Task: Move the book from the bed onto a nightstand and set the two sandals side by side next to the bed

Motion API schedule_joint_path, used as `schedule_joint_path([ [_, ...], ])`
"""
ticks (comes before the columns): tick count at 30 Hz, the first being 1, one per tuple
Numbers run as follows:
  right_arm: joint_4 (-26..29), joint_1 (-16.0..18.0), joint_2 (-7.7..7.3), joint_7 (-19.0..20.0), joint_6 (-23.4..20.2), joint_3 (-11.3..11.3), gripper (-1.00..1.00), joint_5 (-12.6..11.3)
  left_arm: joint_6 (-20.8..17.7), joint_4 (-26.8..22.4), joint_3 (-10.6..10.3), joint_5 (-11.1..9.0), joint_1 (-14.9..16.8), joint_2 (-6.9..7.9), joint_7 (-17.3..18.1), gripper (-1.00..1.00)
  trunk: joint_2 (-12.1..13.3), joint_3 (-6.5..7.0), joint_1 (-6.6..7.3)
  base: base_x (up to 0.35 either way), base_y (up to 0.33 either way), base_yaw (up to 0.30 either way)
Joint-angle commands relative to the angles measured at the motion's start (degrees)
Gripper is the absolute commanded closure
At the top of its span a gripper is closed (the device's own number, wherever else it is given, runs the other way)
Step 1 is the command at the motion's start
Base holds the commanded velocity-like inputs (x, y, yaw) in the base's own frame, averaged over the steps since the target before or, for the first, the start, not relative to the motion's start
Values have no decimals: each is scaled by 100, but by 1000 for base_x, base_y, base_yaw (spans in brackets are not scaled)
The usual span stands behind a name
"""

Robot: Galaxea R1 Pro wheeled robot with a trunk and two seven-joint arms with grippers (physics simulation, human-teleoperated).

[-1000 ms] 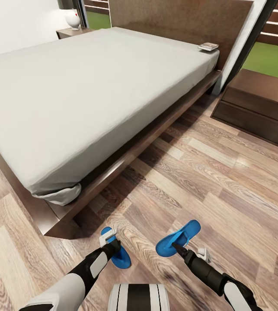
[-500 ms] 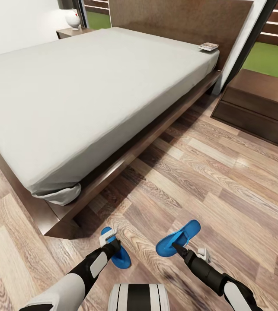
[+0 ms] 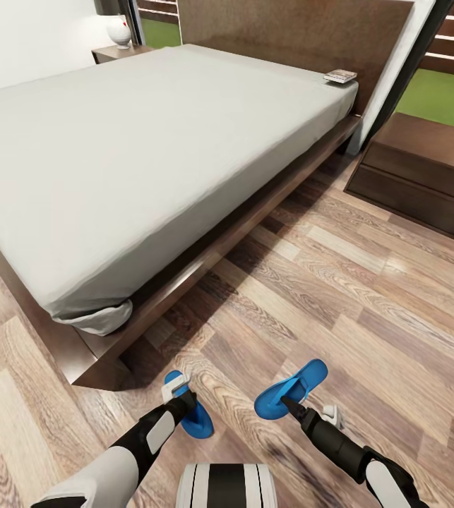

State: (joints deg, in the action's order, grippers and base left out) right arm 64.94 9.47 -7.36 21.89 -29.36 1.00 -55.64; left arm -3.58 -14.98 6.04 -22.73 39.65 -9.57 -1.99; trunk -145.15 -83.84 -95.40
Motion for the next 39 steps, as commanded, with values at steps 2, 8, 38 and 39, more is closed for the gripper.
schedule_joint_path([
  [2, 1, 2, -5, -9, -25, 5, 100, -44, -41, -14, 38, -12, -1, 3, -12, 100, -1, -3, 1, 0, 0, 0],
  [8, 1, 2, -3, -9, -26, 5, 100, -44, -45, -13, 38, -12, -1, 17, -12, 100, -1, -3, 1, 0, 0, 0],
  [38, 1, 2, -6, -9, -26, 5, 100, -44, -46, -15, 38, -12, -1, 25, -11, 100, -1, -3, 1, 0, 0, 0],
  [39, 1, 2, -7, -9, -26, 5, 100, -44, -46, -15, 38, -12, -1, 27, -11, 100, -1, -3, 1, 0, 0, 0],
])
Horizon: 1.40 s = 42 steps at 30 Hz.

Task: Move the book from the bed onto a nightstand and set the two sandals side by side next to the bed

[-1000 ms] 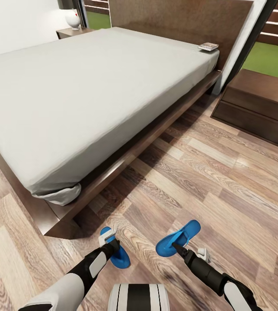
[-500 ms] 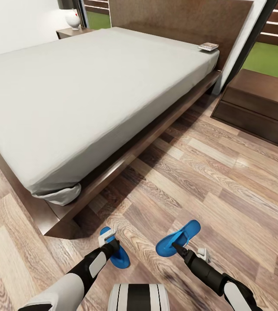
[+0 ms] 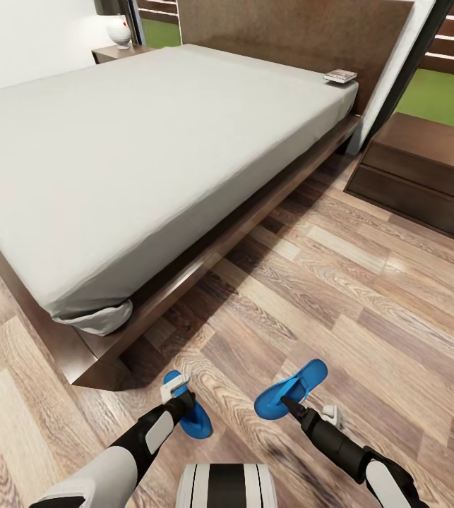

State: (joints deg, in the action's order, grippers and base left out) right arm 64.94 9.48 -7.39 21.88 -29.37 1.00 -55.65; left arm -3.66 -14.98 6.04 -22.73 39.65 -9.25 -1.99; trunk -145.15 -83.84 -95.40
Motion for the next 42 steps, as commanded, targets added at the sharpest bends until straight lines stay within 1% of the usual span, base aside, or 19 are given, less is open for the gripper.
schedule_joint_path([
  [1, 1, 2, -3, -9, -25, 5, 100, -43, -38, -17, 38, -12, -1, -5, -11, 100, -1, -3, 1, 0, 0, 0],
  [4, 1, 2, -5, -9, -25, 5, 100, -43, -38, -17, 38, -12, -1, -5, -9, 100, -1, -3, 1, 0, 0, 0],
  [5, 1, 2, -6, -9, -25, 5, 100, -43, -35, -16, 38, -12, -1, -3, -8, -100, -1, -3, 1, 0, 0, 0],
  [15, 1, 2, -4, -9, -25, 5, 100, -43, -30, -18, 37, -12, -1, 4, -12, -100, -1, -3, 1, 0, 0, 0],
  [25, 1, 2, -6, -9, -25, 5, 100, -43, -45, -22, 38, -12, -1, 56, -12, -100, -1, -3, 1, 0, 0, 0],
  [33, 1, 2, -7, -16, -25, 5, 100, -43, -48, -20, 38, -12, -1, 61, -12, -100, -1, -3, 1, 0, 0, 0],
  [42, -6, 2, -8, -17, -25, 5, 100, -36, -91, -19, 36, -12, -1, 63, -12, -100, 11, 196, 24, 0, 0, 0],
])
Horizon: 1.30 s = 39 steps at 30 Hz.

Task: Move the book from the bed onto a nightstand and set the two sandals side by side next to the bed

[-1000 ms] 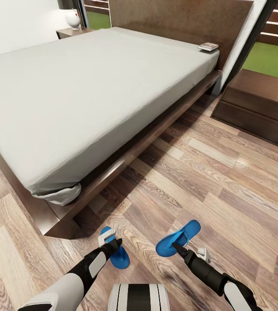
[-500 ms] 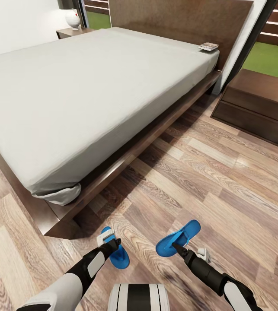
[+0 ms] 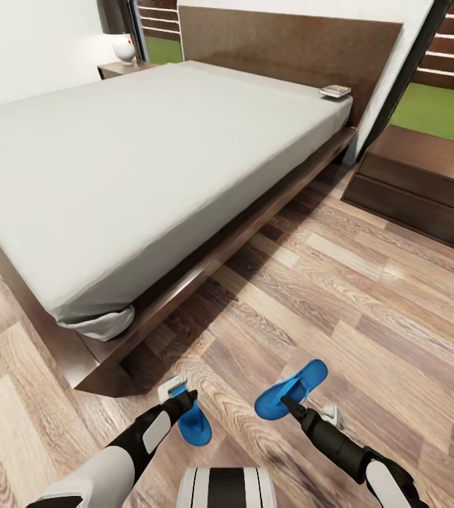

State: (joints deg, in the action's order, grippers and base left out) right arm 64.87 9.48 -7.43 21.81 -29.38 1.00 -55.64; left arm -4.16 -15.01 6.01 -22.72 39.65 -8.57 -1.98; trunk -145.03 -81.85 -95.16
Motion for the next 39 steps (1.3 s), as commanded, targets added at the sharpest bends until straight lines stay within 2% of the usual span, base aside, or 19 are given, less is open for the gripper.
schedule_joint_path([
  [1, 0, 2, -4, -11, -24, 5, 100, -36, -43, -15, 37, -13, -2, -5, -11, -100, 0, 19, 3, 0, 0, 0],
  [5, -9, 2, -4, -24, -24, 5, 100, -28, -98, -21, 32, -13, -2, -3, 4, -100, 6, 108, 14, 0, 0, 0],
  [9, -19, 2, -4, -32, -24, 4, 100, -19, -424, -68, 20, -13, -2, 43, 41, -100, 11, 197, 24, 0, 0, 0],
  [13, -49, 2, -4, -53, -23, -1, 100, -8, -1146, -243, 1, -13, -2, 157, 136, -100, 16, 285, 34, 0, 0, 0],
  [14, -88, 2, -4, -79, -23, -5, 100, -5, -1473, -334, -10, -9, -2, 212, 282, -100, 18, 307, 37, 0, 0, 0],
  [16, -143, 2, -4, -111, -24, -8, 100, -3, -1781, -398, -19, -1, -2, 294, 524, -100, 20, 352, 42, 0, 0, 0],
  [17, -211, 2, -4, -138, -27, -8, 100, -5, -2046, -439, -31, 10, -2, 406, 856, -100, 22, 374, 45, 0, 0, 0],
  [20, -304, 2, -4, -163, -33, -9, 100, -2, -2347, -474, -43, 24, -2, 603, 1482, -100, 26, 440, 52, 0, 0, 0],
  [21, -357, 2, -6, -171, -49, -13, 100, -2, -2490, -488, -53, 33, -2, 727, 1945, -100, 27, 462, 55, 0, 0, 0],
  [23, -405, 2, -9, -174, -60, -16, 100, -3, -2609, -490, -60, 42, -2, 842, 2413, -100, 30, 507, 60, 0, 0, 0],
  [24, -450, 2, -15, -175, -69, -20, 100, -7, -2719, -488, -65, 52, -2, 948, 2859, -100, 31, 529, 63, 0, 0, 0],
  [26, -491, 2, -23, -176, -75, -25, 100, -10, -2810, -480, -70, 67, -2, 1047, 3266, -100, 34, 573, 68, 0, 0, 0],
  [27, -532, 2, -29, -174, -79, -30, 100, -13, -2881, -456, -83, 98, -2, 1140, 3620, -100, 35, 595, 70, 0, 0, 0],
  [31, -609, 2, -35, -180, -83, -33, 100, -16, -2963, -366, -156, 242, -2, 1279, 4208, -100, 40, 684, 81, 0, 0, 0],
  [32, -645, 2, -37, -185, -84, -29, 100, -13, -2980, -320, -191, 339, -2, 1328, 4462, -100, 42, 706, 83, 0, 0, 0],
  [39, -779, 2, -39, -193, -81, -17, 100, -15, -3014, -177, -247, 614, -2, 1461, 5290, -100, 51, 861, 101, 0, 0, 0],
])
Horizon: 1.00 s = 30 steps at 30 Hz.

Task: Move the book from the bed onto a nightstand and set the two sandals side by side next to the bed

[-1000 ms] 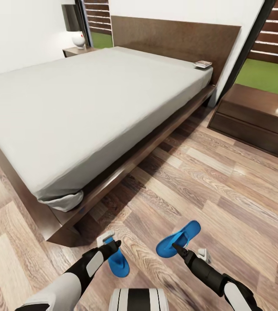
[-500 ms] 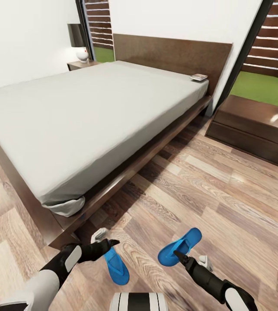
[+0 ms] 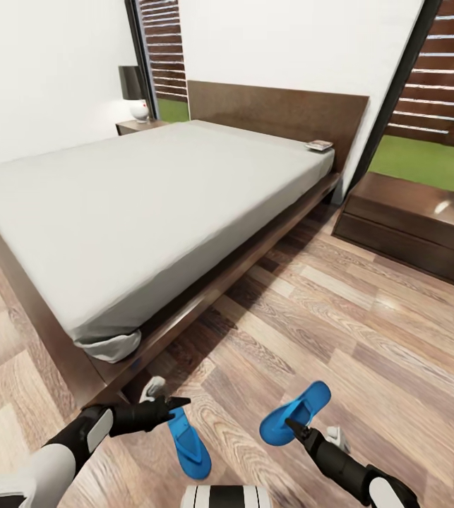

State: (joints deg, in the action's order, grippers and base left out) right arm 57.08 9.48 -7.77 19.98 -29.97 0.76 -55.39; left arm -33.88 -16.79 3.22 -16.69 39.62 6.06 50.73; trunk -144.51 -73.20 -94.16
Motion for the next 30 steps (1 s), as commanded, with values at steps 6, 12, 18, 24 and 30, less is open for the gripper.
schedule_joint_path([
  [6, -33, 2, -5, -10, -8, 11, 100, -44, -55, 90, 15, 82, 2, 58, 430, -100, 7, 130, 16, 0, 0, 0],
  [12, -38, 2, 2, -6, -2, 17, 100, -44, -161, 109, 13, 96, 2, 68, 512, -100, 15, 263, 32, 0, 0, 0],
  [18, -37, 2, 4, -9, 9, 20, 100, -38, -231, 150, 12, 103, 2, 70, 525, -100, 23, 395, 47, 0, 0, 0],
  [24, -37, 2, 4, -14, 25, 15, 100, -33, -240, 174, 12, 104, 2, 70, 525, -100, 31, 528, 63, 0, 0, 0],
  [30, -38, 2, -1, -21, 33, 13, 100, -34, -241, 183, -15, 105, 2, 53, 525, -100, 39, 661, 78, 0, 0, 0],
])
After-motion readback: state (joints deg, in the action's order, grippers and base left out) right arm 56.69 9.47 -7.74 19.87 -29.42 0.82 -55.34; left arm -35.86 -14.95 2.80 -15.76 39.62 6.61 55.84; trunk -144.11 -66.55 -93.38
